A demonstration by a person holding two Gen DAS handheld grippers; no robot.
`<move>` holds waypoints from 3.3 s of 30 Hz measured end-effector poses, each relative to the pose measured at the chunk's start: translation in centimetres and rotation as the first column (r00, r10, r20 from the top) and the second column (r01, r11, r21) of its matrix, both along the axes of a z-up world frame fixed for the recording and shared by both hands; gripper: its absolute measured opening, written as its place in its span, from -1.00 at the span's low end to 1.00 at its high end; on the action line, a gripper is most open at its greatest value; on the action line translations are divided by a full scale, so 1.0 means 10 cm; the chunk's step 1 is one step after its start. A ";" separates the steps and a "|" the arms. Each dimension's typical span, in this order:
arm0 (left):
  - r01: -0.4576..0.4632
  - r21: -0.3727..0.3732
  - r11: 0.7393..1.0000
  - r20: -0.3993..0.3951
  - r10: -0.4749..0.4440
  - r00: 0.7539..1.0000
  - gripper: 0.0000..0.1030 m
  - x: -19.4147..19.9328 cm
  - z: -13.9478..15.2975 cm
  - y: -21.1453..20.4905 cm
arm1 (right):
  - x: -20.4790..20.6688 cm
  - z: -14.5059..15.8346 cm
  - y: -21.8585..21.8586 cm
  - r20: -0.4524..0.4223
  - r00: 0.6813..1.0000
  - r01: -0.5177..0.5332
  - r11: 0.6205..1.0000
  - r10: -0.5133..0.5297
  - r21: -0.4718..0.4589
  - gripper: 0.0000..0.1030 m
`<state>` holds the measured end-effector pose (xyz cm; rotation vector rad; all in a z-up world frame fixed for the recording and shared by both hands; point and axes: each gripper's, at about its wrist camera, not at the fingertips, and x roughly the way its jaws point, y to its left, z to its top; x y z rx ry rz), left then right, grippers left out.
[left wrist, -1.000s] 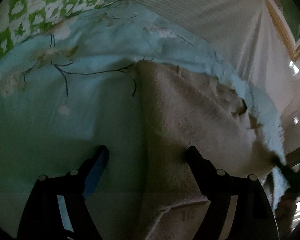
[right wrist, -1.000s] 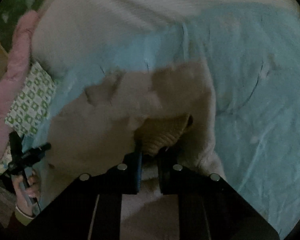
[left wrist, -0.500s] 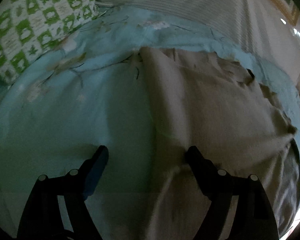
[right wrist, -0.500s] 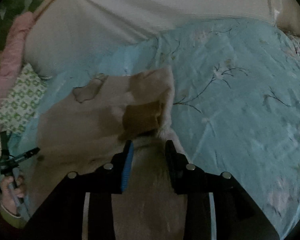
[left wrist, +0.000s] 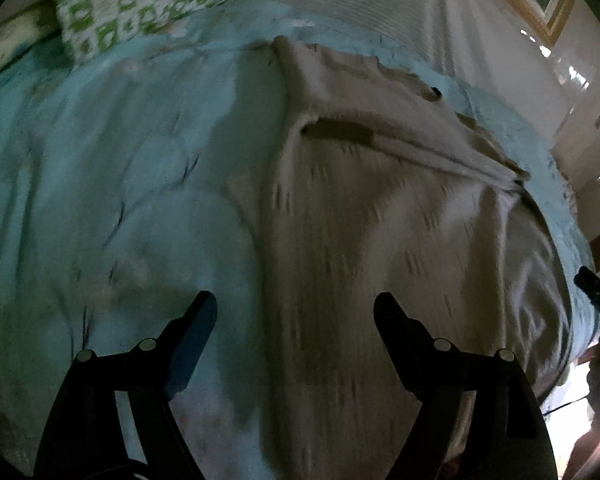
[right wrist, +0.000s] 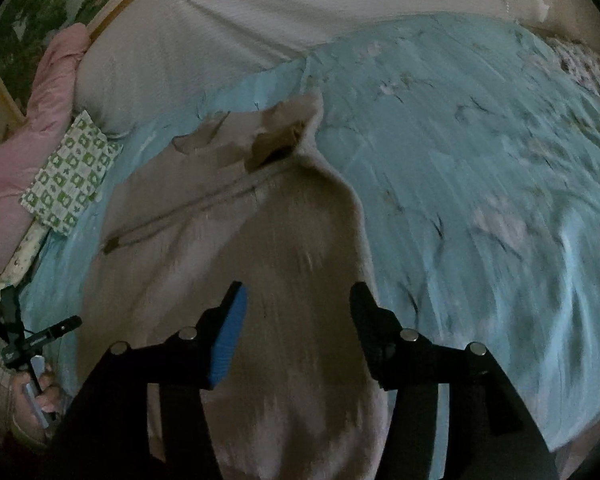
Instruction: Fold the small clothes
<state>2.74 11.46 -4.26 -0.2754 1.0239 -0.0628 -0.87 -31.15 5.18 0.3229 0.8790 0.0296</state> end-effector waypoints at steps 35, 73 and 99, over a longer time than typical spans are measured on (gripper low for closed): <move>0.219 -0.251 0.943 -0.021 -0.231 0.973 -0.81 -1.05 -0.50 -0.33 | -1.07 -0.45 -0.23 -0.016 0.990 -0.133 0.964 0.140 0.231 0.13; 0.346 -0.298 0.890 0.350 -0.235 0.907 -0.90 -0.41 0.62 -0.04 | -0.37 0.04 -0.10 0.315 0.931 -0.325 0.810 0.184 0.488 -0.84; 0.105 -0.263 0.959 0.238 -0.041 0.970 -0.89 2.77 0.23 0.35 | 2.54 -0.09 -0.11 0.117 0.990 0.021 0.917 -0.073 0.399 -0.84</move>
